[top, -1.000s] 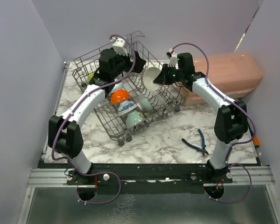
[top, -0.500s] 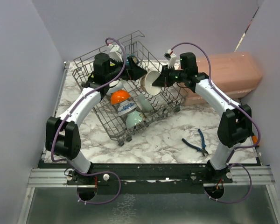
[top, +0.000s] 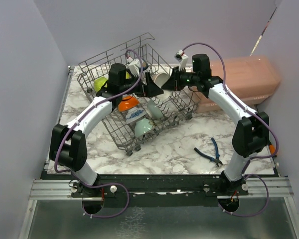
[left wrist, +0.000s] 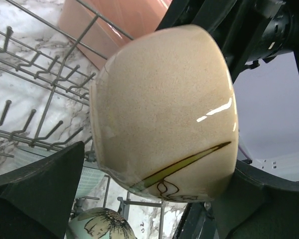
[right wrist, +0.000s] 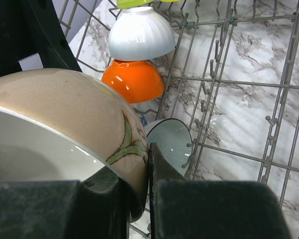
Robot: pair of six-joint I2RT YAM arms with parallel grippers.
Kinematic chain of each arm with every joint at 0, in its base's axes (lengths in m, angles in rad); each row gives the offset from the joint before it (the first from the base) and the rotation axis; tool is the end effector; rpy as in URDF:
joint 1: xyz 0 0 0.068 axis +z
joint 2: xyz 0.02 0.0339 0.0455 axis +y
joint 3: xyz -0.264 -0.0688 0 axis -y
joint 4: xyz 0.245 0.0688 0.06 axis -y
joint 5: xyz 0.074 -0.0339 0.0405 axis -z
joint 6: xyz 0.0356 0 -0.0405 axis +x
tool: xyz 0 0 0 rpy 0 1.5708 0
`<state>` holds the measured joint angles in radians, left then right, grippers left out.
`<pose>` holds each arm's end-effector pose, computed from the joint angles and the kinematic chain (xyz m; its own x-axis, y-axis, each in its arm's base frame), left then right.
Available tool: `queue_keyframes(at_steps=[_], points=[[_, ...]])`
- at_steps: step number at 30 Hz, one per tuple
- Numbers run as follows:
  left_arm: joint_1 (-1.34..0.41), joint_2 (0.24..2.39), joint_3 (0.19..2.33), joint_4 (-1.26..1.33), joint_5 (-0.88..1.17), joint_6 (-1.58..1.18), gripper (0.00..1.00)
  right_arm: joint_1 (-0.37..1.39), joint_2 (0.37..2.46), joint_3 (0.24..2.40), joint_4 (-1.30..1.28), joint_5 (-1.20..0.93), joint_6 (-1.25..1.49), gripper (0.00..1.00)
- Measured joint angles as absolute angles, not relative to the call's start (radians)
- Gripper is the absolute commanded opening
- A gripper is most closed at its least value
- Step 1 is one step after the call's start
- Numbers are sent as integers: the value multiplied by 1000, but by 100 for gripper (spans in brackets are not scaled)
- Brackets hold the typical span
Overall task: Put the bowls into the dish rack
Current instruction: Pick up the bowl from the dish rack.
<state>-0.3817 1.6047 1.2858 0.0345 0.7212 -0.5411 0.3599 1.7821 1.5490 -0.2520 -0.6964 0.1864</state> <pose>0.3412 -0.1623 0.3292 -0.6702 -0.1478 -0.7273 0.6098 0.4489 -0.6532 0.3825 0.1683 0.3262 -0.5774 -0.0654 -0.8139 -0.7065 0.5396 0.4579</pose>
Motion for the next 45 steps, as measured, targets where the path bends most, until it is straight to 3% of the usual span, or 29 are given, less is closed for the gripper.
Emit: queue_keyframes(at_steps=[3,8,10,13,14,23,29,36,45], points=[[-405,1605,1286,8,708,-530,78,360,1782,1549,-250,-707,186,0],[-431,1612,1305,-21,671,-509,63,358,1782,1553,-247,-711,182,0],[-432,1614,1317,-40,651,-492,46,356,1782,1554,-245,-703,183,1],[-436,1616,1334,-57,613,-453,8,354,1786,1555,-235,-694,184,8],[-436,1616,1337,-60,606,-442,0,354,1788,1559,-233,-693,182,12],[-441,1638,1369,-62,479,-303,0,357,1844,1639,-239,-666,182,51],[-451,1699,1398,-61,340,-186,0,359,1863,1659,-268,-548,181,62],[-455,1811,1473,-63,182,-88,0,357,1863,1671,-321,-353,181,63],[-510,1897,1523,-78,17,84,0,333,1863,1670,-353,-284,183,63]])
